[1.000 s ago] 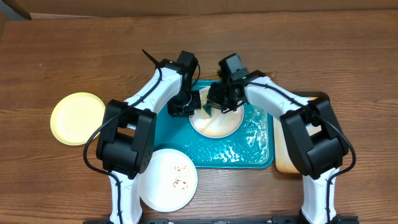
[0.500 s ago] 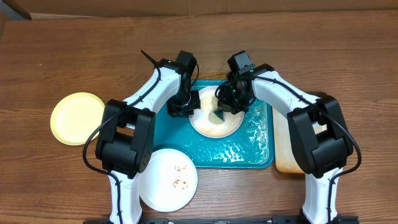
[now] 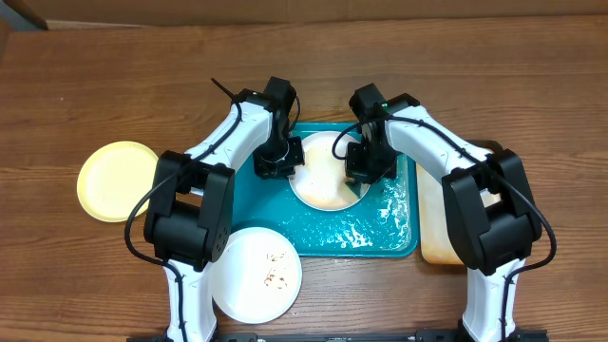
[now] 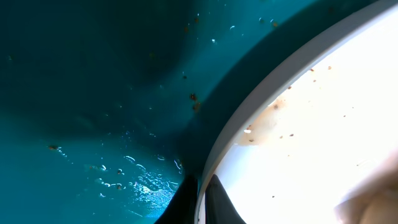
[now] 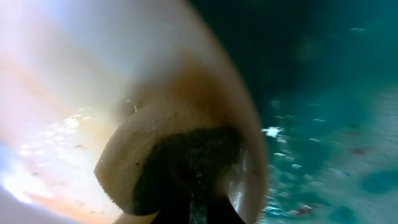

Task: Clean dirty plates on tray and stack at the side
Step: 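Keep scrubbing the white plate surface with the sponge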

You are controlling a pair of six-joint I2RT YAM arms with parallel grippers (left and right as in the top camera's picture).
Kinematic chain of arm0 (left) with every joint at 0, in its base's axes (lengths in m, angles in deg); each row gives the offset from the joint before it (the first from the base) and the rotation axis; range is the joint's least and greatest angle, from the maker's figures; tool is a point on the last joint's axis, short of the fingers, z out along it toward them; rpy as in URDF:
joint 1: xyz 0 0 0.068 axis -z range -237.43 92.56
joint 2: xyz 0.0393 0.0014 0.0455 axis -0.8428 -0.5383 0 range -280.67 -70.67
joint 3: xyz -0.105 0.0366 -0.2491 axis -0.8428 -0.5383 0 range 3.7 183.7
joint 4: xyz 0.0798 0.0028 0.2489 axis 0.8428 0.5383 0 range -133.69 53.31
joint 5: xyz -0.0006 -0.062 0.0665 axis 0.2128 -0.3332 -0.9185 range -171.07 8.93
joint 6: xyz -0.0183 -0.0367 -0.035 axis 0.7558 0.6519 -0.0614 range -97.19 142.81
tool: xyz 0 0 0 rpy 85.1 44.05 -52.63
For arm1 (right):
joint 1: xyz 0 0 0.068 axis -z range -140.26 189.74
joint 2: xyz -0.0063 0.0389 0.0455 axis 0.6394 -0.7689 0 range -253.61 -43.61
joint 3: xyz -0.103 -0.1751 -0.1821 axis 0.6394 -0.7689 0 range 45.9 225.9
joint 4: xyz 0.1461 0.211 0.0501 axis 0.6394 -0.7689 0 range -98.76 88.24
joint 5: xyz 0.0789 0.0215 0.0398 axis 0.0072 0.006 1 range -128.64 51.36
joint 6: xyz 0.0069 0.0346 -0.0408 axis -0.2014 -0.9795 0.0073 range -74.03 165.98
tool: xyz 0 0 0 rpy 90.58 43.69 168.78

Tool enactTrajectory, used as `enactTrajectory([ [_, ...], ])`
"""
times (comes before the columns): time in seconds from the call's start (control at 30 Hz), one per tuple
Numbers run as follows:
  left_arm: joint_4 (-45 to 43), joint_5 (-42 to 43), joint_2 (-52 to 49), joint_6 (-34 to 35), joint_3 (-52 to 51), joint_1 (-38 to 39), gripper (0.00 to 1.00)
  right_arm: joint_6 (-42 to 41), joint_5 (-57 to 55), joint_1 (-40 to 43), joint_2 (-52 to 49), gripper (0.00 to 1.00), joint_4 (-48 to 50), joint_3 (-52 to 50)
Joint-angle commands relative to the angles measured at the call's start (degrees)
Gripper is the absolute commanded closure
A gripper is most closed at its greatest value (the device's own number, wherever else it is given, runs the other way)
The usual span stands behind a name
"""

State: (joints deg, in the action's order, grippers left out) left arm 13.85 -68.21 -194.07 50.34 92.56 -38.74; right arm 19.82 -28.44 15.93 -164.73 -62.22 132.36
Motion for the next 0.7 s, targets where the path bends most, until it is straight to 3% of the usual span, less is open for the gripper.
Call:
enactTrajectory([
  [0.0, -0.2, -7.5, -4.7, 1.3, -2.4, -1.5, 0.96, -3.8, -18.6, 0.5, -1.6, 0.96, -3.9, 1.2],
  [0.23, -0.2, -7.5, -4.7, 0.8, -2.4, -1.5, 0.96, -8.5, -29.5, 0.5, -1.6, 0.96, -14.1, 12.5],
  [0.5, -0.8, -7.1, -4.7, 0.4, -2.4, -1.5, 0.96, -8.2, -29.6, 0.5, -1.4, 0.96, -23.3, 26.4],
  [0.67, -1.7, -3.6, -4.7, -3.6, -2.4, -1.5, 0.96, -7.9, -29.4, 1.3, 0.9, 0.96, -25.2, 28.4],
])
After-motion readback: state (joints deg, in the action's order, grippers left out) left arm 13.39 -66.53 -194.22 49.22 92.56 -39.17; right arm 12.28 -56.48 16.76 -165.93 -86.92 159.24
